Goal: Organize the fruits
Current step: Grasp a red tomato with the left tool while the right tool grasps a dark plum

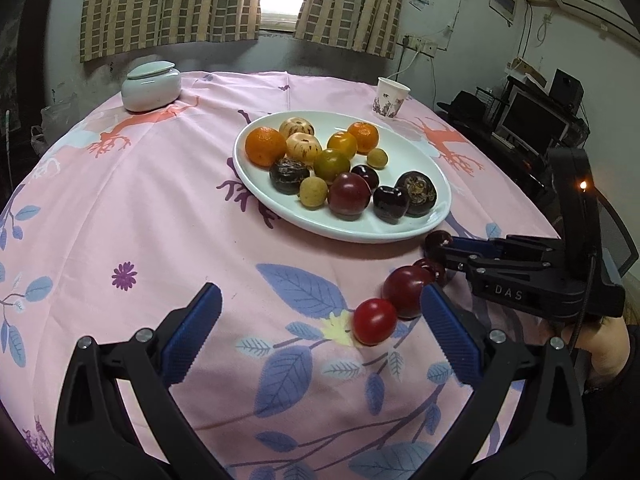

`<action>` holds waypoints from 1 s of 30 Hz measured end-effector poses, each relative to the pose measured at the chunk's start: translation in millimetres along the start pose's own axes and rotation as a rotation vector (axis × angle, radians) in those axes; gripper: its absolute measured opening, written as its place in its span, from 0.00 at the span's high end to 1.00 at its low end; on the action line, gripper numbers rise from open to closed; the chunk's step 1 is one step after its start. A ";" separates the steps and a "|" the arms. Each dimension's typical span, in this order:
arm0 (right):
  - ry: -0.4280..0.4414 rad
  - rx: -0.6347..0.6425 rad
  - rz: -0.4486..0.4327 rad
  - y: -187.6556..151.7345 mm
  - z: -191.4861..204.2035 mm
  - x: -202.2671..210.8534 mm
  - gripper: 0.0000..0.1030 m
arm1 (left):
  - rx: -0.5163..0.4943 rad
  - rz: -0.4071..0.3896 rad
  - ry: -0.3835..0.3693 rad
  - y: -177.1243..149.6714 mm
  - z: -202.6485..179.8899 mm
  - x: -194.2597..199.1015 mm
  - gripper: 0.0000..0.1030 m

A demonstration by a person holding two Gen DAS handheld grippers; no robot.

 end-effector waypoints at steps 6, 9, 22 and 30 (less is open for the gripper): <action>-0.012 -0.052 -0.061 -17.0 -16.2 43.9 0.70 | -0.073 0.069 0.004 -8.7 -12.6 -14.9 0.02; -0.004 -0.084 -0.080 -32.0 -26.0 64.2 0.70 | -0.097 0.112 -0.009 -12.6 -17.6 -23.6 0.02; -0.023 -0.095 -0.020 -41.0 -43.8 46.8 0.69 | -0.109 0.254 -0.025 -23.3 -23.4 -54.8 0.33; 0.008 -0.085 0.053 -26.6 -36.1 10.1 0.65 | -0.140 0.268 -0.042 -18.4 -31.2 -63.6 0.35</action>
Point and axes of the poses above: each gripper's, at about its wrist camera, not at the fingertips, and x roughly against the way its jaws point, z to its left, y to its top, the point moved 5 cm from there along -x, roughly the way its jaws point, and after that the axes turned 13 degrees about -y, right-handed, at the moved point
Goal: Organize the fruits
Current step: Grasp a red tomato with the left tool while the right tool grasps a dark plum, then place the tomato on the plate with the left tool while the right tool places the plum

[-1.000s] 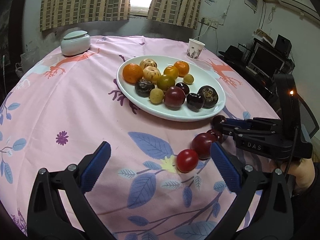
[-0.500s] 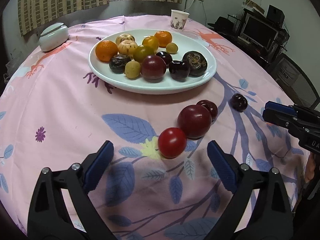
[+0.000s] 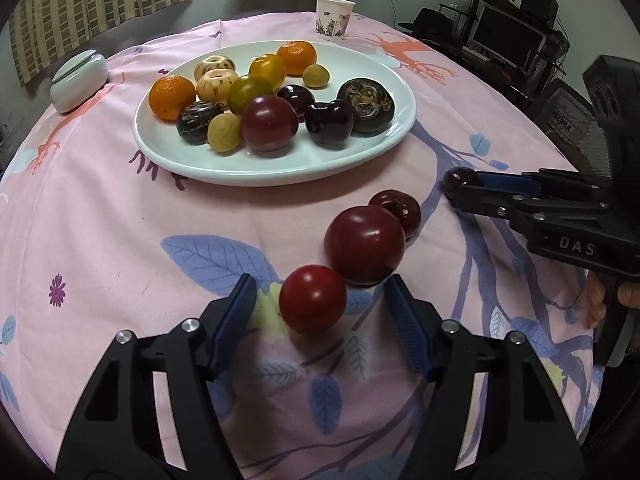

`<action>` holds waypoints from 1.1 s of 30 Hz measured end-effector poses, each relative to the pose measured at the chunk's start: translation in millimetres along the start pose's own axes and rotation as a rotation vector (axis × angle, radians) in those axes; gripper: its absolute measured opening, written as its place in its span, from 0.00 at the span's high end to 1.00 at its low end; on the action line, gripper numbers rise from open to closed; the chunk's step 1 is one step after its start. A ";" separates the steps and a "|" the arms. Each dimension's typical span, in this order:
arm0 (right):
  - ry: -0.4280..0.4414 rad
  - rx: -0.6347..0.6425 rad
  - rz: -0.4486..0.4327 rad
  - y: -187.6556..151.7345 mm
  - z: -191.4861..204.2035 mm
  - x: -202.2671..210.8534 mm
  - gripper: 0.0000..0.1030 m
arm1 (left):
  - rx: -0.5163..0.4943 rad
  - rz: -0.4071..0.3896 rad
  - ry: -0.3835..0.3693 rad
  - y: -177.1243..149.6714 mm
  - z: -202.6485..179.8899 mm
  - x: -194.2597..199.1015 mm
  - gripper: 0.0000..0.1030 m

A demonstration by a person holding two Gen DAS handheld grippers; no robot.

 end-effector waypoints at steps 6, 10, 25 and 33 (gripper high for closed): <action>0.031 -0.031 -0.006 6.3 1.3 -3.2 0.68 | -0.017 -0.007 -0.016 0.5 -4.5 1.0 0.54; 0.027 -0.019 -0.027 2.1 4.0 13.3 0.68 | -0.019 -0.010 -0.003 -0.2 -4.1 2.4 0.71; 0.087 -0.013 -0.092 0.3 18.7 51.0 0.68 | -0.046 -0.047 0.040 -5.6 -11.5 22.0 0.72; 0.097 0.013 -0.102 10.4 30.8 53.0 0.68 | -0.013 -0.087 0.030 8.4 0.8 40.7 0.72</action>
Point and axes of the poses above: each gripper's, at about its wrist camera, not at the fingertips, and x roughly against the way its jaws point, z to its left, y to its top, the point moved 5 cm from there along -x, roughly the way its jaws point, and after that the axes turned 13 degrees about -y, right-handed, at the moved point
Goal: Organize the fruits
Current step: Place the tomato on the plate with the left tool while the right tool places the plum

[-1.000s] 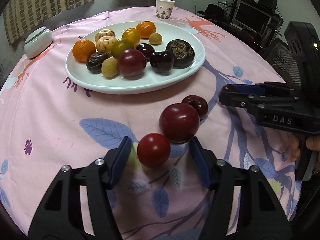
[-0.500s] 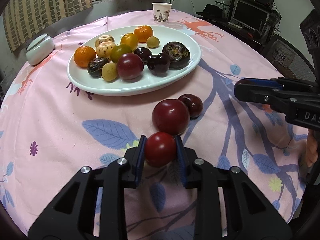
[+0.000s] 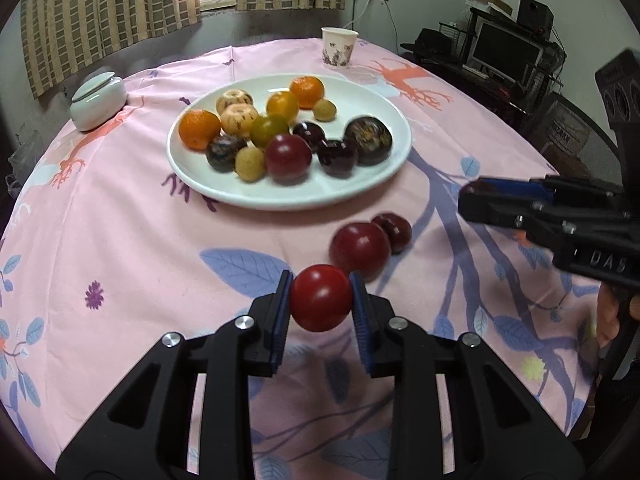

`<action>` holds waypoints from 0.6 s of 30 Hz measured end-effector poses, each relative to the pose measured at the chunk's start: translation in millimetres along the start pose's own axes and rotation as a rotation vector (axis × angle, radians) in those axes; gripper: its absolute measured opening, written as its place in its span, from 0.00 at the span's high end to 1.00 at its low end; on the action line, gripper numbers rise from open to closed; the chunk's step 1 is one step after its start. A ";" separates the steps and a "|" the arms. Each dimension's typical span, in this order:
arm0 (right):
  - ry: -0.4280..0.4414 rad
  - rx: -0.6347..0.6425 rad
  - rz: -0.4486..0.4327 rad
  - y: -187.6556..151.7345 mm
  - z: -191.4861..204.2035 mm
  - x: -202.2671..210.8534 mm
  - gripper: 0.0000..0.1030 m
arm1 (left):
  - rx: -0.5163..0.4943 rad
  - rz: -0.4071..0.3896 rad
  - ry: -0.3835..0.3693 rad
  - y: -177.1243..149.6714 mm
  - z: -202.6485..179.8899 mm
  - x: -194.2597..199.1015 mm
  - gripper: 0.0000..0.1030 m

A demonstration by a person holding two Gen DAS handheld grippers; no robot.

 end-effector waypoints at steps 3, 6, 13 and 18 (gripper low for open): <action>0.011 0.031 -0.002 17.2 7.8 -3.0 0.68 | 0.007 -0.044 0.018 28.3 9.7 9.3 0.72; 0.015 0.068 -0.028 47.9 15.4 -3.5 0.68 | 0.017 -0.077 0.043 72.9 21.8 12.5 0.72; -0.018 0.105 -0.058 114.9 13.5 -46.9 0.68 | 0.075 -0.098 0.063 159.7 48.3 -21.8 0.72; -0.031 0.085 -0.019 129.8 -4.0 -91.2 0.68 | 0.129 -0.036 0.074 186.1 72.4 -70.0 0.72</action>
Point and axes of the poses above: each gripper's, at about its wrist camera, not at the fingertips, and x roughly against the way its jaws point, z to its left, y to its top, the point moved 5 cm from there along -x, roughly the way its jaws point, and after that the axes turned 13 degrees about -y, right-handed, at the moved point
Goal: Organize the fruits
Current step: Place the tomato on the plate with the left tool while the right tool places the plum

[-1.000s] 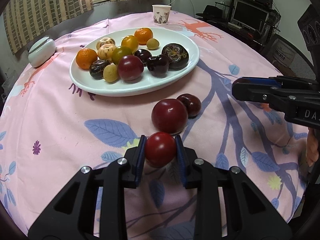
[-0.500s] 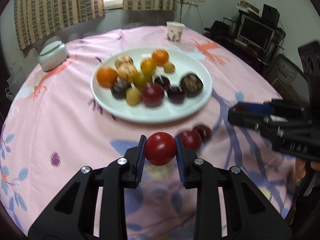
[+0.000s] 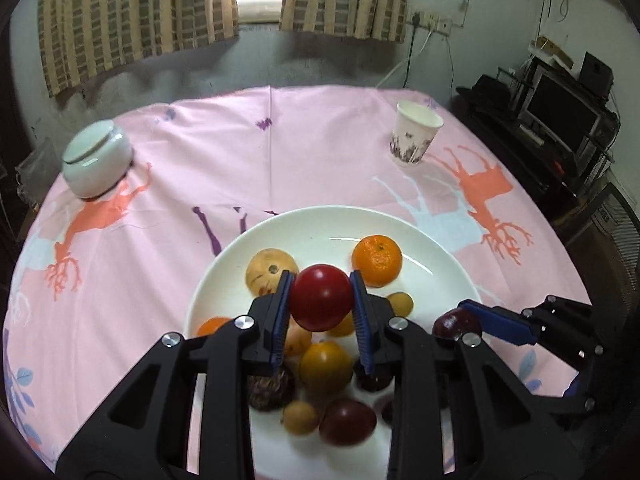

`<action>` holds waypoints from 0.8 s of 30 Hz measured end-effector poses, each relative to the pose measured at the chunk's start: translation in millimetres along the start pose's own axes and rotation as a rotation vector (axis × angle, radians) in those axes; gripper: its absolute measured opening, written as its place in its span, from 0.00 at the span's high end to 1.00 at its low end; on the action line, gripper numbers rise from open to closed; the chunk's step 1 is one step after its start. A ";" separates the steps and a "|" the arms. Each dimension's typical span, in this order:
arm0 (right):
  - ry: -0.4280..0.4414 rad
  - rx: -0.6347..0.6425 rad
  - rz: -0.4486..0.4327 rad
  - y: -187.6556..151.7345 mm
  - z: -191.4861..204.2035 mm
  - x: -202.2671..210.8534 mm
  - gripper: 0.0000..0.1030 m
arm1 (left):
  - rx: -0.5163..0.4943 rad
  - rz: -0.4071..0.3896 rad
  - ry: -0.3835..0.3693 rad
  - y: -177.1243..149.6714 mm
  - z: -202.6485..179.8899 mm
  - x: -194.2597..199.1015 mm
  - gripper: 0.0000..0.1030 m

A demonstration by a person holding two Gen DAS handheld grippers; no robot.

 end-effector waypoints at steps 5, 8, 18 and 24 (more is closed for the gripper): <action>0.007 0.014 0.050 -1.1 0.8 -24.6 0.68 | 0.029 0.057 -0.016 4.9 6.3 -32.4 0.71; 0.008 0.019 0.064 -3.8 0.9 -30.8 0.68 | 0.035 0.069 -0.012 3.5 10.1 -40.4 0.71; -0.085 0.022 -0.003 -6.7 0.1 -27.3 0.19 | 0.052 -0.005 -0.017 9.1 11.8 -19.1 0.34; -0.113 0.051 -0.129 -0.2 6.1 8.1 0.05 | 0.044 -0.048 -0.026 0.0 5.3 8.3 0.29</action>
Point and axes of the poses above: each gripper's, at about its wrist camera, not at the fingertips, and x roughly against the way its jaws point, z to its left, y to its top, the point moved 5 cm from there along -x, roughly the way its jaws point, and after that the axes turned 13 degrees about -y, right-handed, at the moved point
